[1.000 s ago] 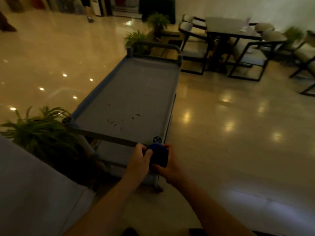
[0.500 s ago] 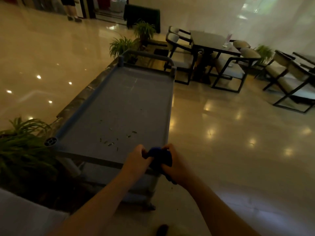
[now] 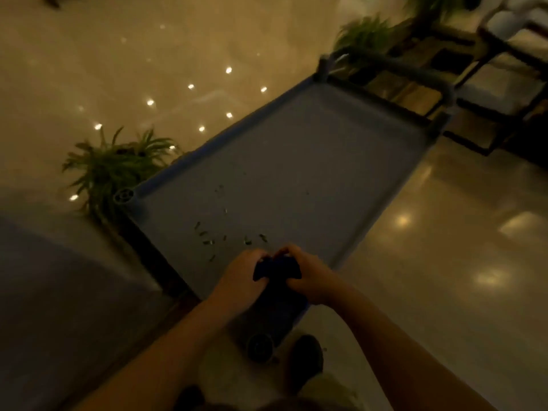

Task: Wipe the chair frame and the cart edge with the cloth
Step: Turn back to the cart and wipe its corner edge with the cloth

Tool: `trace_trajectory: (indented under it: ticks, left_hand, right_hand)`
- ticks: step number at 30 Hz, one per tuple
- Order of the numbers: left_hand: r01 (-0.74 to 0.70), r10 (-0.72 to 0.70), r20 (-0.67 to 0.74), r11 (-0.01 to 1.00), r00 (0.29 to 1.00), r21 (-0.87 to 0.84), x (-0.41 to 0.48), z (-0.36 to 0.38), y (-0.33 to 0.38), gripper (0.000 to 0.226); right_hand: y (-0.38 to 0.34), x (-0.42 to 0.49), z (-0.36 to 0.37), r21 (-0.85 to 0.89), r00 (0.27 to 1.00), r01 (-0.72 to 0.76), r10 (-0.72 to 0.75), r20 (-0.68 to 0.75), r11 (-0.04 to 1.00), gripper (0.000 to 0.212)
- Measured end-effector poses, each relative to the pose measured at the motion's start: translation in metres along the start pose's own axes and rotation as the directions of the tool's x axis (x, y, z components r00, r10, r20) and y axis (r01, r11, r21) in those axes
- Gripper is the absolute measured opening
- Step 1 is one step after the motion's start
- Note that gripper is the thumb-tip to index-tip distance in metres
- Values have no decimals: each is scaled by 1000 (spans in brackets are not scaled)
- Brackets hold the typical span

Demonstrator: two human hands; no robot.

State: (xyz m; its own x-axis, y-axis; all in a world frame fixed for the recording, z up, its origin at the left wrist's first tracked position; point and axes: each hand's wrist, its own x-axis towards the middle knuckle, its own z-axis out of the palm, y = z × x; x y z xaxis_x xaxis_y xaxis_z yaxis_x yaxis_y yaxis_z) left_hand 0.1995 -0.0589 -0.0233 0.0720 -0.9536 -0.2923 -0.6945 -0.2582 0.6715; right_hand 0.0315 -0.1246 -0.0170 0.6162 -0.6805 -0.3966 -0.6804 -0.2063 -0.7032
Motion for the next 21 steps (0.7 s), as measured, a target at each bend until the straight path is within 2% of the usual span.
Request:
trace_trajectory:
  ticks: [5,9,11,17,19,21]
  left_hand:
    - [235,-240,-138,971,961,-51,-22,5,2,24]
    - [288,-276,-217,957,936,23,-42,11,4,21]
    - [330,-307,-223,941,925,72,-52,17,4,22]
    - [279,-236,-264,950,935,139,-69,45,7,29]
    - [232,-184,-252,958,950,172,-70,49,11,31]
    - [236,-193,-239,957,952,167,-74,52,17,32]
  right_hand:
    - [-3,35,-24,-122,973,147,-121,197,982,43]
    - [-12,46,-27,-259,924,345,-278,263,902,31]
    - [-15,44,-21,-304,904,387,-295,308,871,31]
    - [-11,13,-12,-407,915,361,-234,328,839,27]
    - [-8,2,-13,-441,921,348,-213,326,828,25]
    - [-5,-2,-15,-464,910,366,-207,358,807,23]
